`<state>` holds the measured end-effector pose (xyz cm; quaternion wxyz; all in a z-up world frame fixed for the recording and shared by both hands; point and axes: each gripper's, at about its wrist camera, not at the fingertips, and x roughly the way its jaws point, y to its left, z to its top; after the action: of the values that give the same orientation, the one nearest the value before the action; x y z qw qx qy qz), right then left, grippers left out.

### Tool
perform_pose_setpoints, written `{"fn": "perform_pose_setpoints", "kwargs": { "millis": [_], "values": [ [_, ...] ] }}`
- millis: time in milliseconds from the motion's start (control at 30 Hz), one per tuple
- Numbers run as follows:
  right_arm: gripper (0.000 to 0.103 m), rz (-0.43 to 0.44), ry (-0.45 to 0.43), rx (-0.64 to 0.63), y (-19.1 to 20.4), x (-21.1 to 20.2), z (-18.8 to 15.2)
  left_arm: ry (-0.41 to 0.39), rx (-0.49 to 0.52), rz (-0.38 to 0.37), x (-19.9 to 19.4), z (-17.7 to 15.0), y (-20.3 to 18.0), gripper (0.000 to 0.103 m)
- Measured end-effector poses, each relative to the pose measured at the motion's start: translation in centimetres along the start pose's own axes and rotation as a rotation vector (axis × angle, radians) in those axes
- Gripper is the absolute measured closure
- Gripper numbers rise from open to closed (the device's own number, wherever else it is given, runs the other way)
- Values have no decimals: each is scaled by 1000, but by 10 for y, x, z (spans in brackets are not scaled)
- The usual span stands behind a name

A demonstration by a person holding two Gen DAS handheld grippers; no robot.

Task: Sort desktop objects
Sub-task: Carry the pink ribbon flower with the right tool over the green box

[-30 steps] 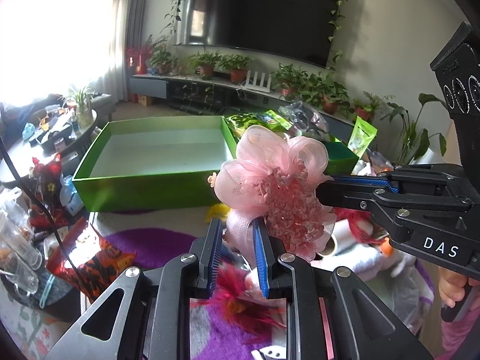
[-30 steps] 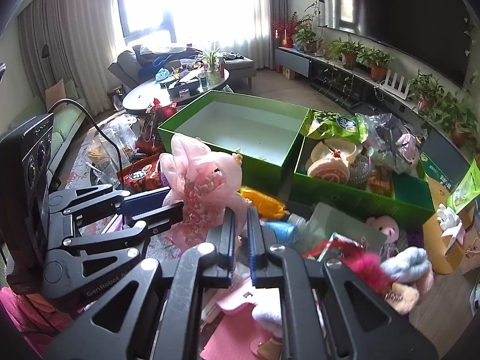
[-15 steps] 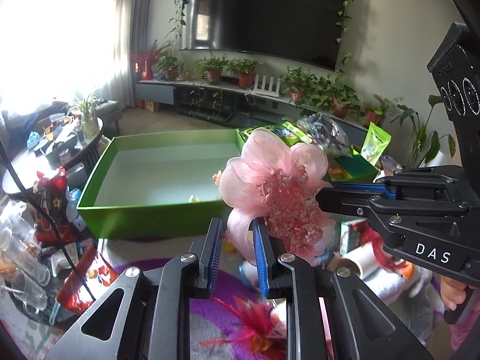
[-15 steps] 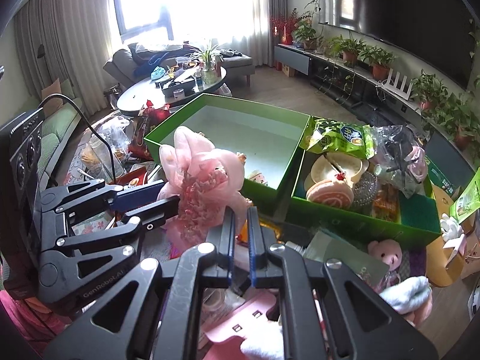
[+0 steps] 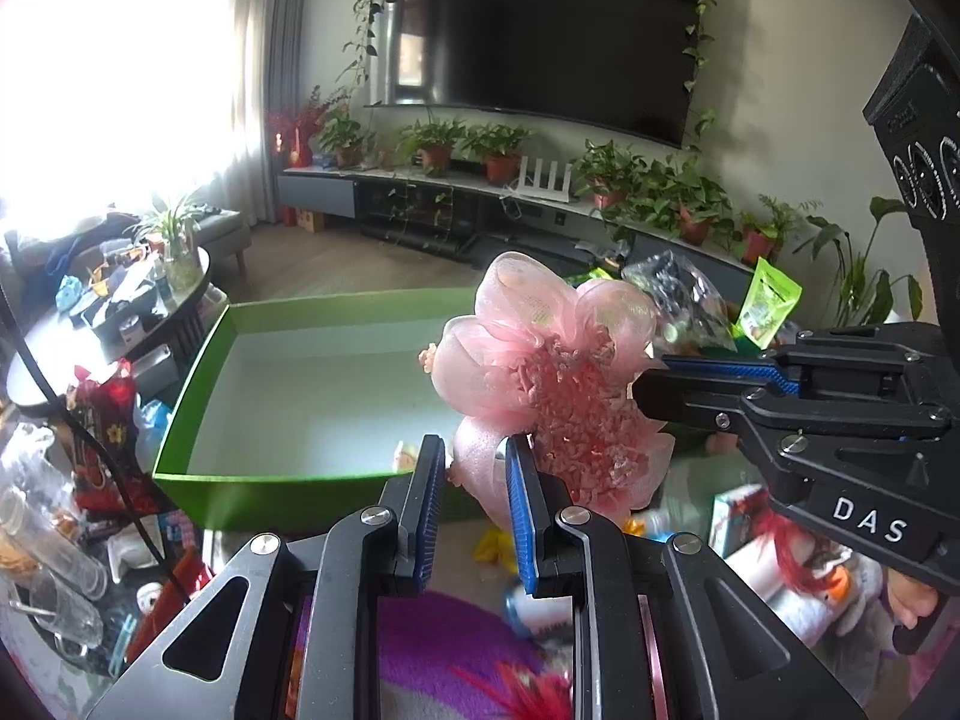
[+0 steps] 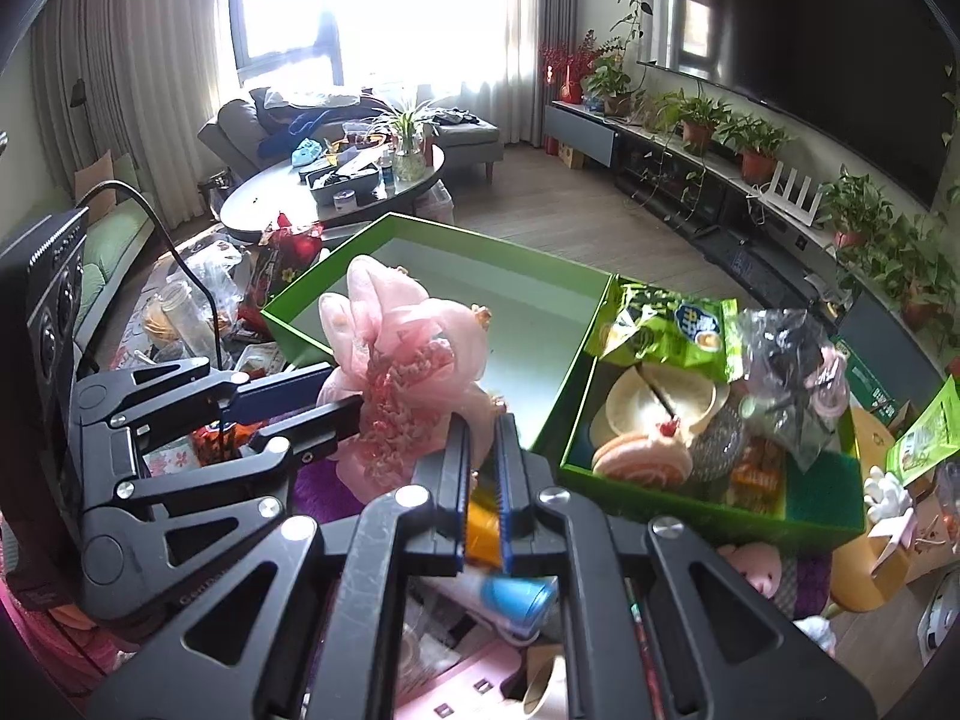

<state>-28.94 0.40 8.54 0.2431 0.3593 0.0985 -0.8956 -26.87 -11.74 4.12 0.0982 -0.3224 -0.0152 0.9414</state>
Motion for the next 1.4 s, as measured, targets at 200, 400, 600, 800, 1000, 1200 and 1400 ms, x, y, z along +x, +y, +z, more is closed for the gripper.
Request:
{"fn": "perform_pose_setpoints", "kwargs": {
  "millis": [200,400,600,800,1000,1200,1400],
  "values": [
    [95,-15,-6,-2,-7,10,11,-12,17,20,10,12,1,83],
    [95,-33,3,-1,-14,26,22,1,33,40,28,19,0,83],
    [95,-45,19,-8,-20,41,30,29,21,45,45,22,3,83],
    [95,-46,46,-6,-24,58,31,46,23,61,58,21,3,83],
    [95,-40,68,1,-28,71,30,65,18,67,69,19,6,83],
    [95,-43,79,0,-29,78,28,80,18,71,77,17,7,83],
    [95,-46,89,0,-30,85,27,90,18,84,84,17,8,83]
  ]
}}
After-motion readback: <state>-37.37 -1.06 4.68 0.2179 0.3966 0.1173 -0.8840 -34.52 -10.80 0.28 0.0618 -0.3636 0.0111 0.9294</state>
